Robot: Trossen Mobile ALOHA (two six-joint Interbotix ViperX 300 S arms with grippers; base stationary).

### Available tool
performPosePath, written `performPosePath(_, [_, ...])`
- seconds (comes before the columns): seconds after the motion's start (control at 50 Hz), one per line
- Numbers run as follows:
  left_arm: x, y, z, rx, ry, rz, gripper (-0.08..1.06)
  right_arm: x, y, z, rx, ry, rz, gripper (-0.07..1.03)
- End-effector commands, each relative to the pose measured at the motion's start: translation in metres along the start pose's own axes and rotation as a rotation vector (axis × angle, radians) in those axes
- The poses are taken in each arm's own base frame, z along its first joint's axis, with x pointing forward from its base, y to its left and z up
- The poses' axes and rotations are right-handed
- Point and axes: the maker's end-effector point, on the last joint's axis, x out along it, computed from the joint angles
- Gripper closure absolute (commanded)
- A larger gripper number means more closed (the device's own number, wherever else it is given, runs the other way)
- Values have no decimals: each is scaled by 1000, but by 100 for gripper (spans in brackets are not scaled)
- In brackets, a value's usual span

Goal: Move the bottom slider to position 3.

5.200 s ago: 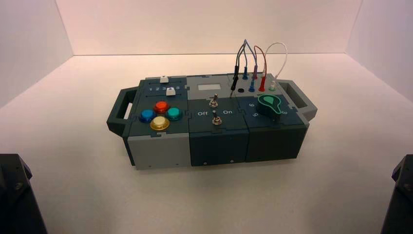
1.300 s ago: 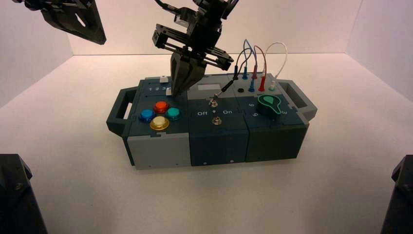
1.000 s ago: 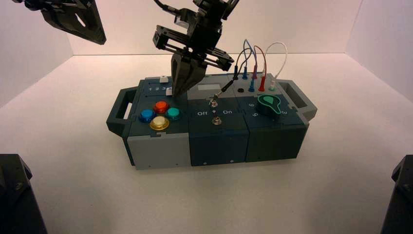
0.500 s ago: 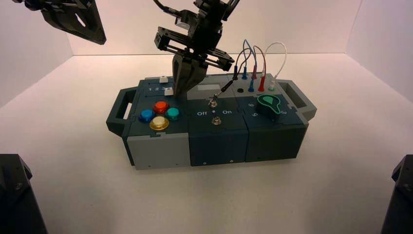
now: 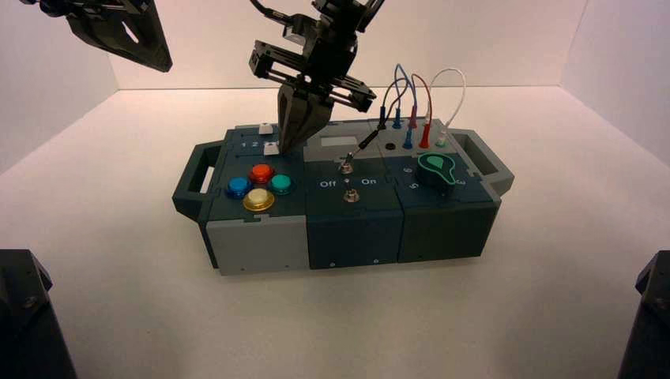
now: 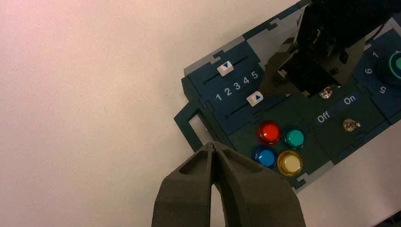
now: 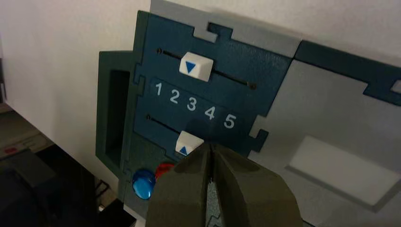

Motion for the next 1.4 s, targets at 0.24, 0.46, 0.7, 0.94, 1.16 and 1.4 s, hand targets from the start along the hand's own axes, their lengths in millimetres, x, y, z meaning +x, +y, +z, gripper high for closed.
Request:
performPosePath(0.24, [-6,1,14,7,-41,3,101,-4,4,8,-12,-11,9,98])
performPosePath(0.46, [-6,1,13,7,-40,3,101,0,4,6,-9,1,9,98])
performPosePath(0.7, [-6,1,13,7,-40,3,101,0,6,5,-8,2,14,98])
performPosePath(0.94, [-6,1,13,7,-38,3,101,5,7,3,-7,15,13,98])
performPosePath(1.16, [-6,1,13,7,-38,3,101,5,8,5,-7,15,16,98])
performPosePath(1.4, [-5,0,12,5,-34,2,101,-1,1,-2,6,29,10,98])
